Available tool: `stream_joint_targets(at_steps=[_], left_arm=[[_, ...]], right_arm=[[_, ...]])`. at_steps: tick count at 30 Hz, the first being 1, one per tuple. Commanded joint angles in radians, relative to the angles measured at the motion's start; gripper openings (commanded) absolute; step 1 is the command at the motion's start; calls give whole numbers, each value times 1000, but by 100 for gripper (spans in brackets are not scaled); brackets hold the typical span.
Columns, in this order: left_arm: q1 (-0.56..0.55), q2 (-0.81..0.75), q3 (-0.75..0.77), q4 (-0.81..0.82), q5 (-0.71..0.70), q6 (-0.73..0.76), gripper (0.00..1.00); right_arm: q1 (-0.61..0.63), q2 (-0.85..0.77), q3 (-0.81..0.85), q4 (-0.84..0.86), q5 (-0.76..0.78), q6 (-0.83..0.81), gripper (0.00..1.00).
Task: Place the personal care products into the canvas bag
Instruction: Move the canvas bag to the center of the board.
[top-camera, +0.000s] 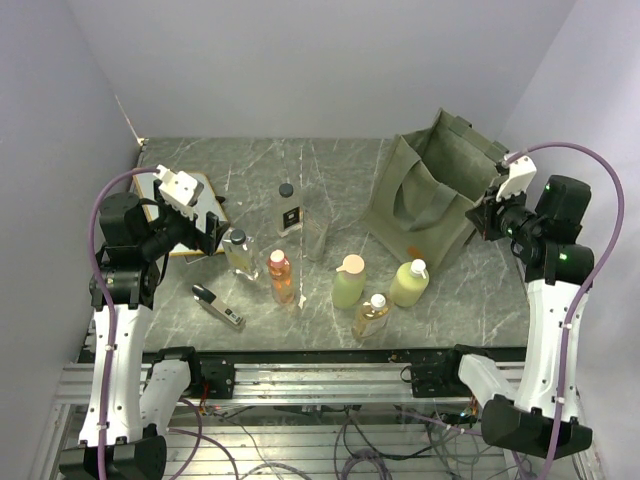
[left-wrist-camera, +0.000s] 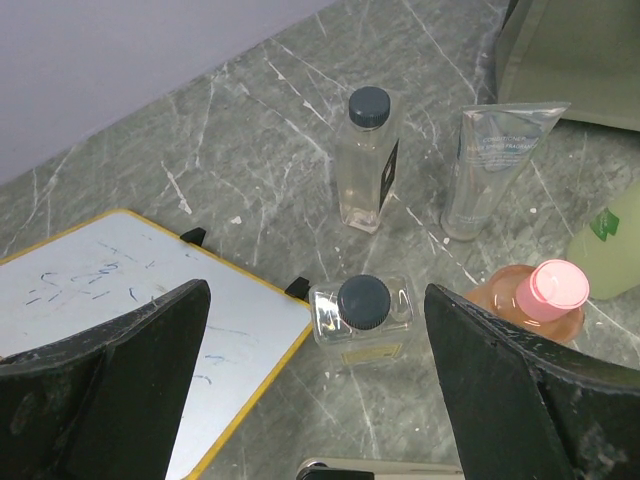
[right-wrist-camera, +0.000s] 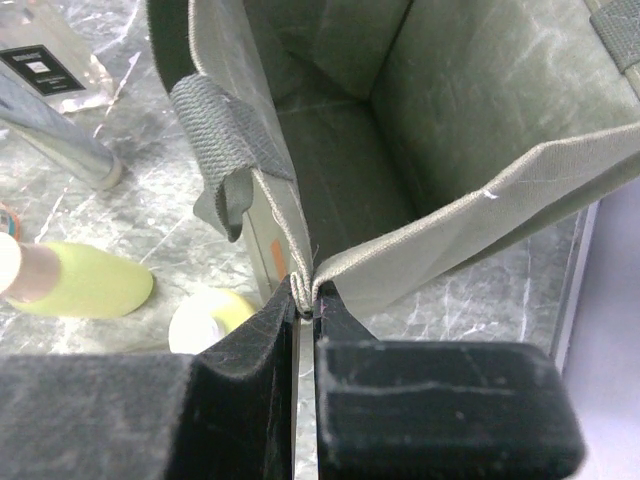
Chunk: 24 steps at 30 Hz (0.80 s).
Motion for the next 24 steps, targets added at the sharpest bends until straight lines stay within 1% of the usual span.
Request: stream_joint_targets(at_steps=[1, 7, 13, 19, 22, 24], left_arm=[[9, -11, 28, -14, 31, 26, 99], [10, -27, 4, -20, 33, 45, 99], [9, -30, 7, -47, 39, 59, 99], [9, -41, -3, -41, 41, 59, 99], [9, -38, -6, -40, 43, 58, 99], [10, -35, -7, -39, 43, 55, 99]], right_arm=[[0, -47, 0, 35, -55, 35, 0], [-1, -86, -18, 47, -70, 42, 0], [0, -90, -82, 67, -71, 27, 0], [0, -95, -118, 65, -57, 2, 0], [0, -102, -122, 59, -54, -10, 4], [0, -110, -122, 58, -49, -15, 10]])
